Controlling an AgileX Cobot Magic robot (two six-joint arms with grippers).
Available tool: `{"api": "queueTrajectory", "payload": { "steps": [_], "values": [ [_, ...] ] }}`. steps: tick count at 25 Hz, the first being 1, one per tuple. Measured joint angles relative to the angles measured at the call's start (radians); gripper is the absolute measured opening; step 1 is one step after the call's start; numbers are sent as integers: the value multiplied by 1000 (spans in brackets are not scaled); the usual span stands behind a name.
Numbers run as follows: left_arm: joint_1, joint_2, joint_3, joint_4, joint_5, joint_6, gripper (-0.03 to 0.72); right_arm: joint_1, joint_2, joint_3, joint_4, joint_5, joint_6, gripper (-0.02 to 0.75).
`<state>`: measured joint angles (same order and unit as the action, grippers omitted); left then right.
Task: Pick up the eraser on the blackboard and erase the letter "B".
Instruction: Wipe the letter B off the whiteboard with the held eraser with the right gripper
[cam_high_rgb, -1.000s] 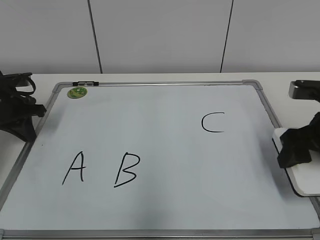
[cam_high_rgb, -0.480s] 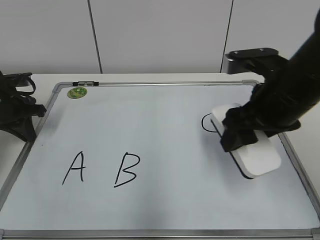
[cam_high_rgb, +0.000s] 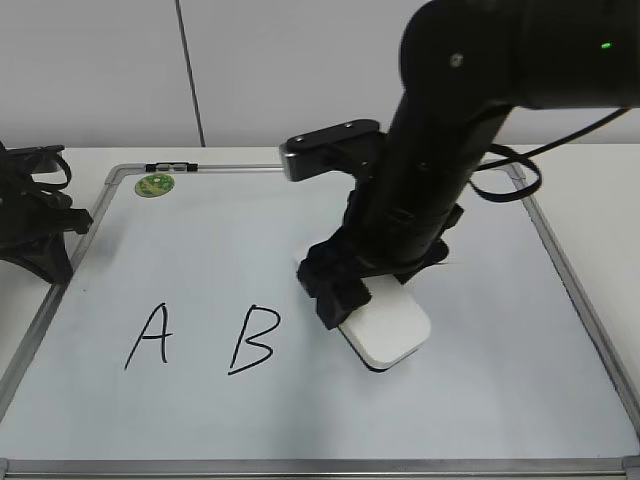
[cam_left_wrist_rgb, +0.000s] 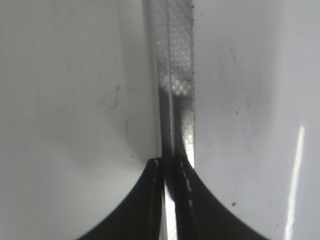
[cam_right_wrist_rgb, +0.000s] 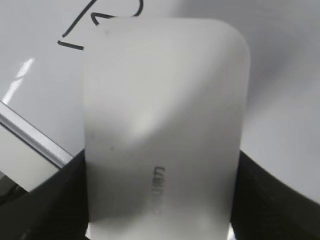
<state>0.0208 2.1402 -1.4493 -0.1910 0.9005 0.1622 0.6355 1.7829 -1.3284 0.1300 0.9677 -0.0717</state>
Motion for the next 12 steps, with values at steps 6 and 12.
{"api": "queueTrajectory", "payload": {
  "steps": [6,12],
  "values": [
    [0,0,0,-1,0,0,14,60,173,-140,-17,6,2,558],
    [0,0,0,-2,0,0,14,64,318,-270,-25,9,2,558]
  ]
}}
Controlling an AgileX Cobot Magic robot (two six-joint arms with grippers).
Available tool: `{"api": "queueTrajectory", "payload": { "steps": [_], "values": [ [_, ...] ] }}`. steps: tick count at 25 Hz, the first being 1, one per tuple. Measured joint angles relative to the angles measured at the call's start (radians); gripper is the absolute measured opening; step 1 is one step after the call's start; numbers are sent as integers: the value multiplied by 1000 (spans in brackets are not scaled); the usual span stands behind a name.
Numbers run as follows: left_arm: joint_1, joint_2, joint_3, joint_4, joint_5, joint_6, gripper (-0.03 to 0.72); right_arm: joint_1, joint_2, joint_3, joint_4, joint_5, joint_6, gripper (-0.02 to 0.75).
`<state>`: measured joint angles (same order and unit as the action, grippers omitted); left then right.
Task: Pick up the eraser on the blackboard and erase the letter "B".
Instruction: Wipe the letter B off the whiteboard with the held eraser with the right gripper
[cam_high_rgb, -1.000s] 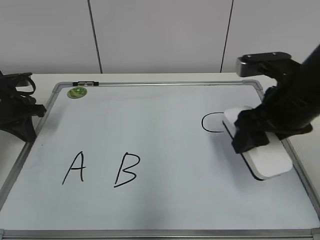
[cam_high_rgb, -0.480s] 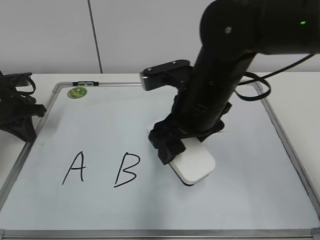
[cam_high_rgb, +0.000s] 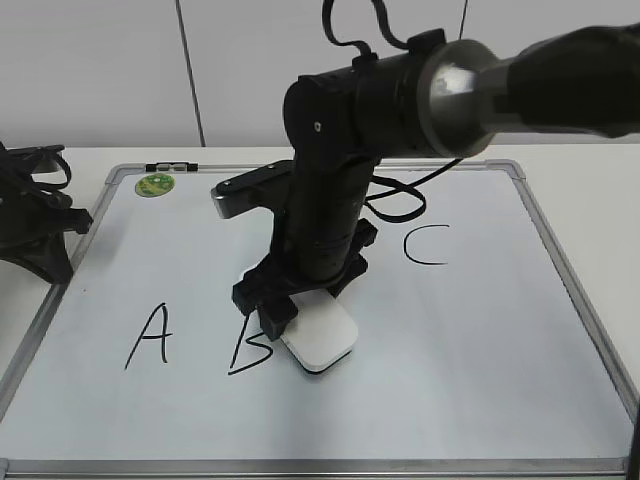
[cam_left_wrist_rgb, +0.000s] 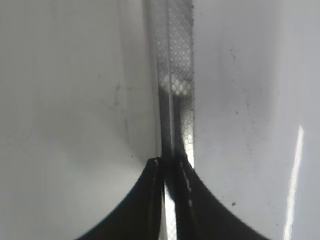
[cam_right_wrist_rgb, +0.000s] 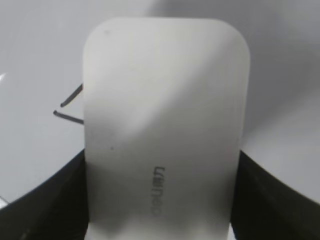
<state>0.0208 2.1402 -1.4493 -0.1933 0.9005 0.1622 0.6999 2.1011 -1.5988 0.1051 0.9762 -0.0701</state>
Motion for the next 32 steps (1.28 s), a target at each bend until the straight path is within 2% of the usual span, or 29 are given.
{"api": "queueTrajectory", "payload": {
  "steps": [8,16,26,32],
  "values": [
    [0,0,0,0,0,0,14,0,107,-116,-14,0,2,557],
    [0,0,0,0,0,0,14,0,144,-131,-60,-11,17,557],
    [0,0,0,0,0,0,14,0,157,-140,-24,-10,21,557],
    [0,0,0,0,0,0,14,65,164,-143,-40,-10,21,557]
  ]
}}
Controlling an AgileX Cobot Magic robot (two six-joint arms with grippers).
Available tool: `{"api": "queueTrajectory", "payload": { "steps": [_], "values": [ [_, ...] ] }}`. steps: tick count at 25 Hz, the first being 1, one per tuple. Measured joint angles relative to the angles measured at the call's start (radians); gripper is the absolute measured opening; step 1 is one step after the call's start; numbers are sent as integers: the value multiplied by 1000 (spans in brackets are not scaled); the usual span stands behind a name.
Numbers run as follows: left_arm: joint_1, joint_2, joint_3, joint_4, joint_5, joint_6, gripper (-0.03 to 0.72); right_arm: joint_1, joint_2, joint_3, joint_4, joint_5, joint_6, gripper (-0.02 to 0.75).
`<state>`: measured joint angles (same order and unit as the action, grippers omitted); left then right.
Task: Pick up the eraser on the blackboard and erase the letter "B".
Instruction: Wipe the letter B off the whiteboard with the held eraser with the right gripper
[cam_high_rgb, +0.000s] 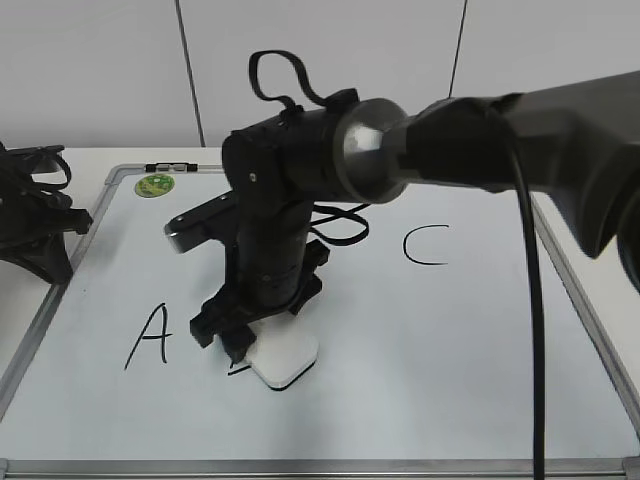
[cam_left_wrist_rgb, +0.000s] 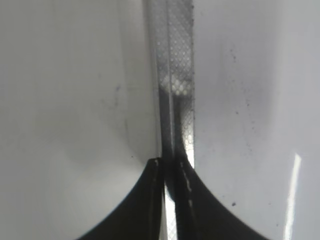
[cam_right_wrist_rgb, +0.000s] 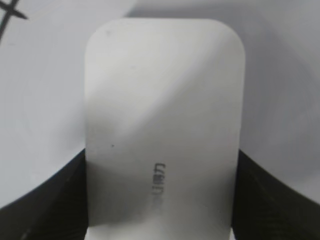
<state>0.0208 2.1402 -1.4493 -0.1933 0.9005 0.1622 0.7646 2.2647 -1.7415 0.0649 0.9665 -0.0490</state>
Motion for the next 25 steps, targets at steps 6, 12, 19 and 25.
{"api": "queueTrajectory", "payload": {
  "steps": [6,12,19,25],
  "values": [
    [0,0,0,0,0,0,14,73,2,-2,-20,0,0,557],
    [0,0,0,0,0,0,14,82,2,-4,-21,0,20,557],
    [0,0,0,0,0,0,14,118,2,-4,-31,2,26,557],
    [0,0,0,0,0,0,14,120,2,-6,-65,8,39,557]
  ]
}}
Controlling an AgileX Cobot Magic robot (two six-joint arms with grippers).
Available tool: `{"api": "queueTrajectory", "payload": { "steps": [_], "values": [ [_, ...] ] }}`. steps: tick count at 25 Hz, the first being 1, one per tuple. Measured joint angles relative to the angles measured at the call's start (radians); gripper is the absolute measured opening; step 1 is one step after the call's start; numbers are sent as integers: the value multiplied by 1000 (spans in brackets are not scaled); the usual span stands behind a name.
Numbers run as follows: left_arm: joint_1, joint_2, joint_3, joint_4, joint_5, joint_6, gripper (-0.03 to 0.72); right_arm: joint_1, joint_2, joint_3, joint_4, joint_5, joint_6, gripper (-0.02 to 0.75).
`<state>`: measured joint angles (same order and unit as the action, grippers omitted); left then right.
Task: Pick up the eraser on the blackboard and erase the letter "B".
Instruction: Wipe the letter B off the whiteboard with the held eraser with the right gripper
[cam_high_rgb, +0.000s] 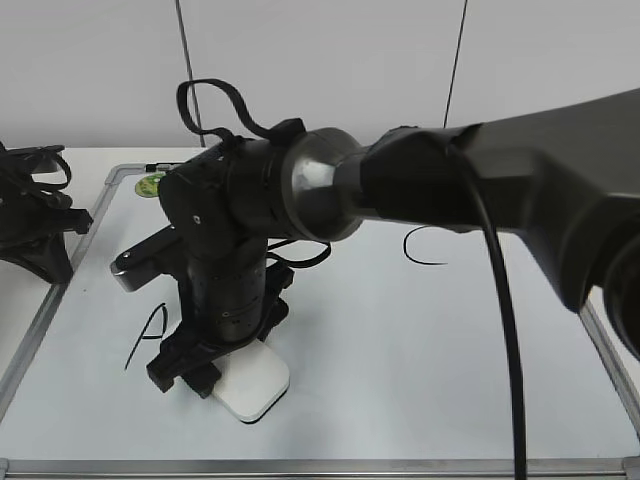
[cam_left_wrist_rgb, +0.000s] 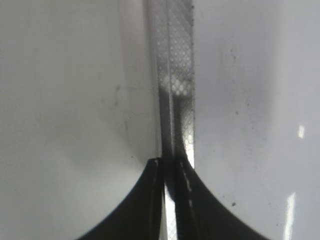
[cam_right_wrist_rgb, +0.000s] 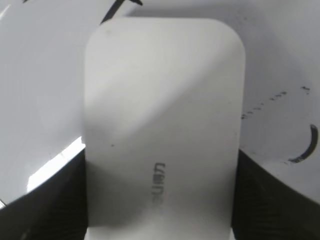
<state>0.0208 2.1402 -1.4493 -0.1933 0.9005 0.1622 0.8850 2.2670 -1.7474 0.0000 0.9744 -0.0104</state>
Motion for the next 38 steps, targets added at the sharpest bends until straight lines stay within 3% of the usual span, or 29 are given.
{"api": "queueTrajectory", "payload": {
  "steps": [19,38],
  "values": [
    [0,0,0,0,0,0,14,-8,22,-62,-40,70,39,557],
    [0,0,0,0,-2,0,14,-200,22,-67,-87,90,46,557]
  ]
}}
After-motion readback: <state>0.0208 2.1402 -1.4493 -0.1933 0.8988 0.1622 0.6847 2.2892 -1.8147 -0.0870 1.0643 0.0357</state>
